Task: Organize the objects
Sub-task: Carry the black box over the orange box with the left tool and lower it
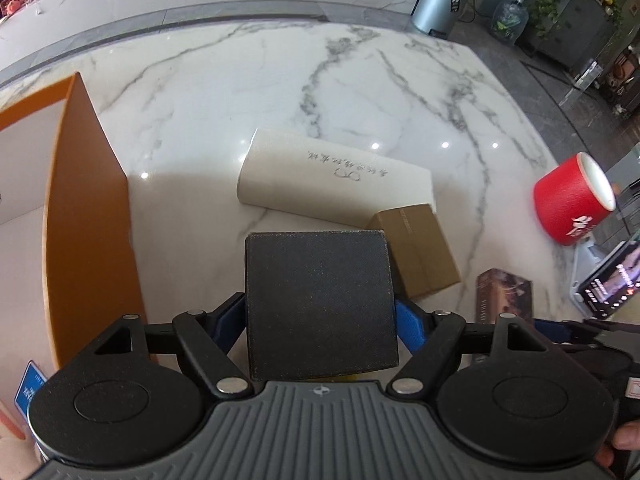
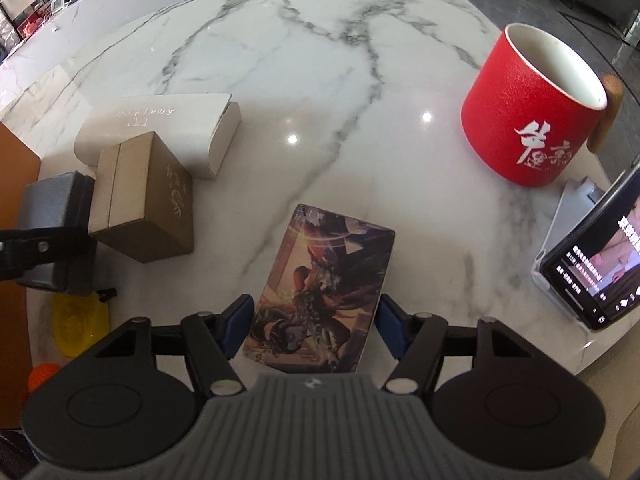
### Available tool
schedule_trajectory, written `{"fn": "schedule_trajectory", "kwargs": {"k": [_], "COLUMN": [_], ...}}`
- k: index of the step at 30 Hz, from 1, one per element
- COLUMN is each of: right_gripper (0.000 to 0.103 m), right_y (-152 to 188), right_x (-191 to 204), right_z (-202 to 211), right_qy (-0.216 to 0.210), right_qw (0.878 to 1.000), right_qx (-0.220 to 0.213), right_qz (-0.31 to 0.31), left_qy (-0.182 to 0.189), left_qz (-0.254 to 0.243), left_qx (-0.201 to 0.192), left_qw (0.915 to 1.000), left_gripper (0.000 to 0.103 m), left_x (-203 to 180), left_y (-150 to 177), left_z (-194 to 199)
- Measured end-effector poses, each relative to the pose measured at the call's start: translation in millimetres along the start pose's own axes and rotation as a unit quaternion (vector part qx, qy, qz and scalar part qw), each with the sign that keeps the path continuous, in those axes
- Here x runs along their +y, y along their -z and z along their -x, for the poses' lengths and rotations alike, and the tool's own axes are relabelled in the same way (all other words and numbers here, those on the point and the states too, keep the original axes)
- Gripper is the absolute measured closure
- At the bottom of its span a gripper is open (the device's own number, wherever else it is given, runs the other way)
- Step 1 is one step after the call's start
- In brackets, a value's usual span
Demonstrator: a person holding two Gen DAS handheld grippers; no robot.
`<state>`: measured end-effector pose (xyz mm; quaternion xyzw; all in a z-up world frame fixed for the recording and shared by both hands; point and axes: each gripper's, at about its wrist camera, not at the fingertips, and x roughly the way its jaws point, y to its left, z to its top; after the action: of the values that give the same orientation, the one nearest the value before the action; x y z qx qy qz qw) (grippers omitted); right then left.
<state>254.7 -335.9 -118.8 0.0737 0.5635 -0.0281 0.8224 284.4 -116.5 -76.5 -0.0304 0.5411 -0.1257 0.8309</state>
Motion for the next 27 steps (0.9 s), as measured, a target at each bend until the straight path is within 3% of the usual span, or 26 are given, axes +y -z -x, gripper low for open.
{"fn": "schedule_trajectory", "kwargs": {"k": [8, 9, 10, 11, 13, 16, 18, 21, 23, 27], "right_gripper": [0.039, 0.048, 0.079, 0.103, 0.103, 0.103, 0.101, 0.091, 0.066, 0.066], "right_y": [15, 16, 17, 16, 15, 16, 16, 18, 23, 37], "right_x": [13, 16, 18, 20, 28, 47, 52, 56, 60, 81], "right_z": [47, 54, 62, 67, 76, 81, 78, 69, 64, 57], "right_qy": [-0.053, -0.048, -0.063, -0.094, -0.123, -0.083, -0.081, -0.051, -0.031, -0.026], "right_qw": [0.998, 0.998, 0.997, 0.995, 0.992, 0.995, 0.995, 0.995, 0.991, 0.968], "right_qx": [-0.032, -0.040, -0.045, -0.038, -0.032, -0.046, -0.036, -0.021, -0.022, -0.011], "right_qz": [-0.002, 0.000, 0.002, -0.006, -0.011, 0.026, 0.041, 0.078, 0.127, 0.250], "left_qy": [0.039, 0.042, 0.045, 0.047, 0.045, 0.044, 0.044, 0.036, 0.029, 0.022], "left_qz": [-0.005, -0.004, -0.004, -0.002, 0.003, 0.005, 0.004, 0.009, 0.017, 0.042], "left_qx": [-0.047, -0.054, -0.062, -0.068, -0.080, -0.091, -0.093, -0.095, -0.096, -0.098], "left_qw": [0.9981, 0.9976, 0.9971, 0.9966, 0.9958, 0.9949, 0.9947, 0.9948, 0.9949, 0.9940], "left_gripper": [0.014, 0.014, 0.014, 0.014, 0.014, 0.014, 0.014, 0.014, 0.014, 0.014], "left_x": [-6, -4, -2, 1, 9, 20, 26, 37, 46, 69], "left_y": [11, 13, 15, 18, 22, 32, 39, 50, 56, 64], "left_z": [60, 68, 77, 86, 101, 121, 130, 136, 138, 143]}}
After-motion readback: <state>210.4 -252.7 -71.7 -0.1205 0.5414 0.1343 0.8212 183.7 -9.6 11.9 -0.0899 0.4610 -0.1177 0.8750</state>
